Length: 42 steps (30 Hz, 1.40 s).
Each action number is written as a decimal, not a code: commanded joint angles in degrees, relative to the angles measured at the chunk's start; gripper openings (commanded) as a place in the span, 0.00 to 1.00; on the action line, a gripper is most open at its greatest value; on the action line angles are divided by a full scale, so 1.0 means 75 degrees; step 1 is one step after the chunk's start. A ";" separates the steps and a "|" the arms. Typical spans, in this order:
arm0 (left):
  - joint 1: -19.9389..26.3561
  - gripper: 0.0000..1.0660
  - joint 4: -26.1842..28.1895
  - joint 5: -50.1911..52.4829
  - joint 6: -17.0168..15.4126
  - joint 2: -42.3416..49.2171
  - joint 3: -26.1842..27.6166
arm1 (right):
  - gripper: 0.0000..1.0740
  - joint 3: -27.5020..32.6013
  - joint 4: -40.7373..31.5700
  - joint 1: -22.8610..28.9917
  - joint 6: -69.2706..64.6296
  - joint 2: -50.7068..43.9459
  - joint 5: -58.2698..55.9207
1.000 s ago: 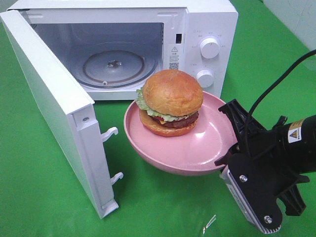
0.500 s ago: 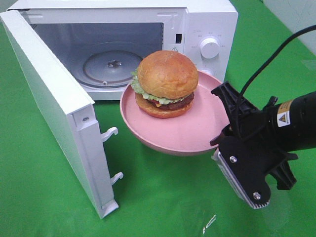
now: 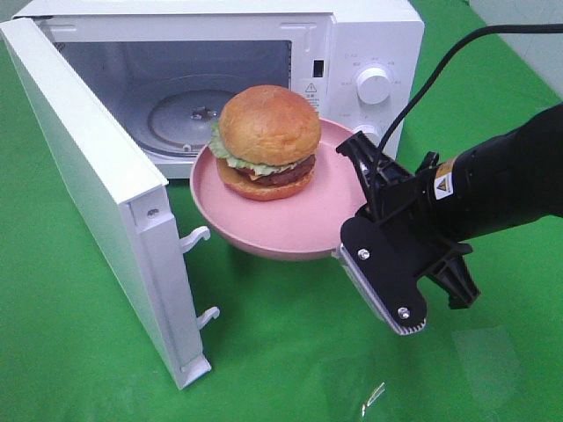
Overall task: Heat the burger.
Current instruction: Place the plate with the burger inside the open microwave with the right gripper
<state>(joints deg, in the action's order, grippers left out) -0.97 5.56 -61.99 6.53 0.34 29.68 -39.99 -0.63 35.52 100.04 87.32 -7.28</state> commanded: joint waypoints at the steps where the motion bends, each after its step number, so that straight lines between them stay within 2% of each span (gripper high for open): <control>1: 0.0000 0.92 0.0038 0.0084 -0.0023 0.0130 -0.0015 | 0.00 -0.0390 0.0015 0.0267 0.0061 0.0306 0.0519; 22: 0.0000 0.92 0.0038 0.0084 -0.0023 0.0130 -0.0015 | 0.00 -0.1879 -0.0084 0.0260 0.0130 0.1345 -0.0237; 27: 0.0000 0.92 0.0038 0.0084 -0.0023 0.0130 -0.0015 | 0.00 -0.2246 -0.0901 0.0260 0.1047 0.1551 -0.0558; 34: 0.0000 0.92 0.0038 0.0084 -0.0023 0.0130 -0.0015 | 0.00 -0.2529 -0.1016 0.0260 0.1322 0.1711 -0.0756; 37: 0.0000 0.92 0.0038 0.0084 -0.0023 0.0130 -0.0015 | 0.00 -0.3018 -0.1245 0.0237 0.1467 0.2078 -0.1299; 42: 0.0000 0.92 0.0038 0.0084 -0.0023 0.0130 -0.0015 | 0.00 -0.3392 -0.1406 0.0237 0.1642 0.2345 -0.1345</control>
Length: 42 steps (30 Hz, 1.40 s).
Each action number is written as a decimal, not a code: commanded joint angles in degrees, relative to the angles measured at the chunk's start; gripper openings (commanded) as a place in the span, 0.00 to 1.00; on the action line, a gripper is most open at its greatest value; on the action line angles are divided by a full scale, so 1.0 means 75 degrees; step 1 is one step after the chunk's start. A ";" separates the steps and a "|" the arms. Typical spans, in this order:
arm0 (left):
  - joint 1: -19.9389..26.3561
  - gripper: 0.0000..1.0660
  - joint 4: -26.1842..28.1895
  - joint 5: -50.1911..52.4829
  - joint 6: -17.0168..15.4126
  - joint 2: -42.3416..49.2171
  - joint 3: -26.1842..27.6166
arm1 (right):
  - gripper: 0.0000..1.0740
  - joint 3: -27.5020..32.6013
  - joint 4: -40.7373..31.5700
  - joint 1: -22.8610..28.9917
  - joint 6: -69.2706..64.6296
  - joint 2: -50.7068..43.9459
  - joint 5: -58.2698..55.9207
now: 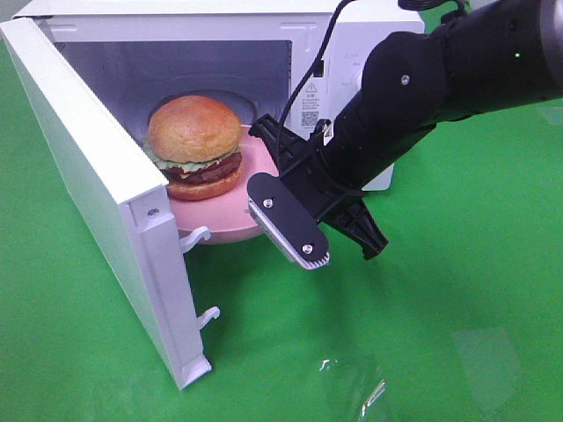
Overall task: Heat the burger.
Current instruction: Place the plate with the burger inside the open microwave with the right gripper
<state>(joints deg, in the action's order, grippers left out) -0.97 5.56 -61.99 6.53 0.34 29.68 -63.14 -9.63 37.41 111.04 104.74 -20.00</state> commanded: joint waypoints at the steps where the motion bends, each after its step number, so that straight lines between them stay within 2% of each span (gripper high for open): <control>1: 0.0000 0.92 0.0038 0.0084 -0.0023 0.0130 -0.0015 | 0.00 -0.0306 -0.0206 -0.0015 0.0176 0.0023 0.0351; 27: 0.0000 0.92 0.0038 0.0084 -0.0023 0.0130 -0.0015 | 0.00 -0.2269 -0.0130 -0.0283 0.0130 0.1413 -0.0267; 34: 0.0000 0.92 0.0038 0.0084 -0.0023 0.0130 -0.0015 | 0.00 -0.3033 0.0726 -0.0283 -0.1115 0.1795 -0.0596; 42: 0.0000 0.92 0.0038 0.0084 -0.0023 0.0130 -0.0015 | 0.00 -0.3560 0.1352 -0.0275 -0.2131 0.2086 -0.0649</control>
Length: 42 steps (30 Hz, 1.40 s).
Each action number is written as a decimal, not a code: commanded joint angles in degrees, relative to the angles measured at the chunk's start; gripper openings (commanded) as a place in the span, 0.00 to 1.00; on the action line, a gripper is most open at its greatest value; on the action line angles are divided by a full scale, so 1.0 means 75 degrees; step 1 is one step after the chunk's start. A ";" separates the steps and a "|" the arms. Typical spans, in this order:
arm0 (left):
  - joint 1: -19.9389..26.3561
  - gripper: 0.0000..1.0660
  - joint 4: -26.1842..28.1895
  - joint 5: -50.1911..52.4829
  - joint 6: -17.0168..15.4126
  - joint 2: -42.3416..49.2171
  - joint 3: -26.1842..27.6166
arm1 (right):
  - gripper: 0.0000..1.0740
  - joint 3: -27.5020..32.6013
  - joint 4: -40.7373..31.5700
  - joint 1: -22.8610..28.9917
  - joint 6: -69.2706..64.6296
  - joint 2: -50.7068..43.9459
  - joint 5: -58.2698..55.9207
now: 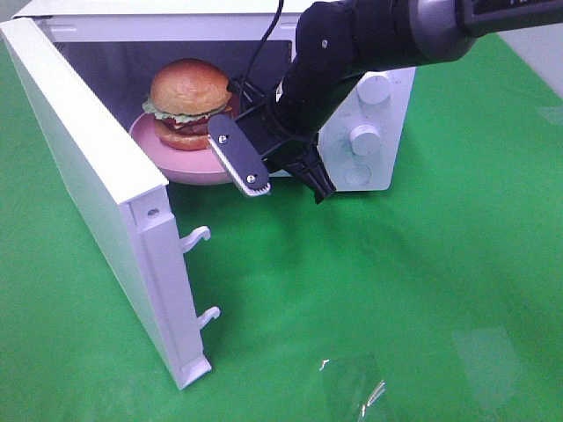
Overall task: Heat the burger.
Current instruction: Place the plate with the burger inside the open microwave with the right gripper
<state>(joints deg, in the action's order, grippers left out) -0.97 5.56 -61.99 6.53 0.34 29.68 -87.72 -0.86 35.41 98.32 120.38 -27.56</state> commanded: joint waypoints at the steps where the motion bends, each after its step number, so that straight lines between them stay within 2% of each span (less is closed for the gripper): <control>1: 0.0000 0.92 0.0038 0.0084 -0.0023 0.0130 -0.0015 | 0.00 -0.0405 0.0321 -0.0008 -0.0611 0.0092 0.0344; 27: 0.0000 0.92 0.0038 0.0084 -0.0023 0.0130 -0.0015 | 0.00 -0.2162 0.2055 0.0092 -0.3575 0.1459 0.0153; 33: 0.0000 0.92 0.0038 0.0084 -0.0023 0.0130 -0.0015 | 0.00 -0.2597 0.2208 0.0138 -0.4057 0.1765 0.0122; 42: 0.0000 0.92 0.0038 0.0084 -0.0023 0.0130 -0.0015 | 0.02 -0.2827 0.2299 0.0183 -0.4186 0.1986 0.0122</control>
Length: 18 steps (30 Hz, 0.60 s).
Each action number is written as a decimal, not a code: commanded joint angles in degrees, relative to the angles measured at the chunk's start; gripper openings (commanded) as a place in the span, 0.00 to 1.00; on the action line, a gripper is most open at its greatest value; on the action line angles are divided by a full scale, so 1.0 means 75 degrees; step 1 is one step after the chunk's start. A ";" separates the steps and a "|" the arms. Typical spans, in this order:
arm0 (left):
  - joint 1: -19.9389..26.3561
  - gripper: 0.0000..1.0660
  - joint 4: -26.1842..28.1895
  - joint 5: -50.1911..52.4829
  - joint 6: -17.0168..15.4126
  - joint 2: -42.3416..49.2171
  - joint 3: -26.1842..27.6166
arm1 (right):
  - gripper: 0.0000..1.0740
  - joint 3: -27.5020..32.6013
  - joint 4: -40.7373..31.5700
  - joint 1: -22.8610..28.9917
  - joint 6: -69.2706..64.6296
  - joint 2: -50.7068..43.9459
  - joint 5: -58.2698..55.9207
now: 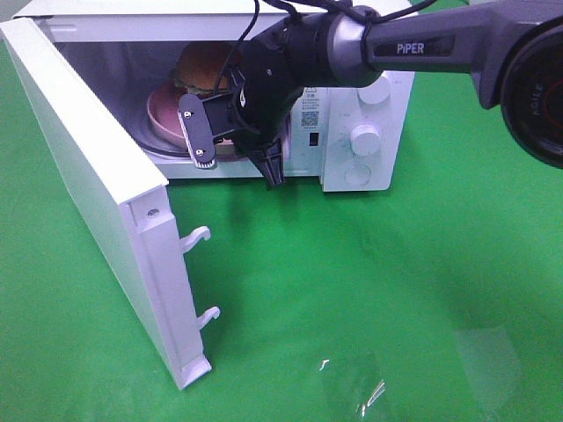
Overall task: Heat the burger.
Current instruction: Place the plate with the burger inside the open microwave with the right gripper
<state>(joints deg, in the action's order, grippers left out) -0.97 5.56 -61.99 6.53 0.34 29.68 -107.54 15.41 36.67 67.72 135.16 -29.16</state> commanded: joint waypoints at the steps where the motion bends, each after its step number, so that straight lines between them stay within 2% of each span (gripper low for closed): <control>1: 0.0000 0.92 0.0038 0.0084 -0.0023 0.0130 -0.0015 | 0.02 -0.0183 0.0130 0.0015 -0.0107 0.0015 0.0336; 18: 0.0000 0.92 0.0038 0.0084 -0.0023 0.0130 -0.0015 | 0.07 -0.0222 0.0107 0.0283 0.0298 0.0046 0.0764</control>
<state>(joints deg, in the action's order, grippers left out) -0.97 5.56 -61.99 6.53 0.34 29.68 -108.46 15.70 37.93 69.04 136.08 -26.99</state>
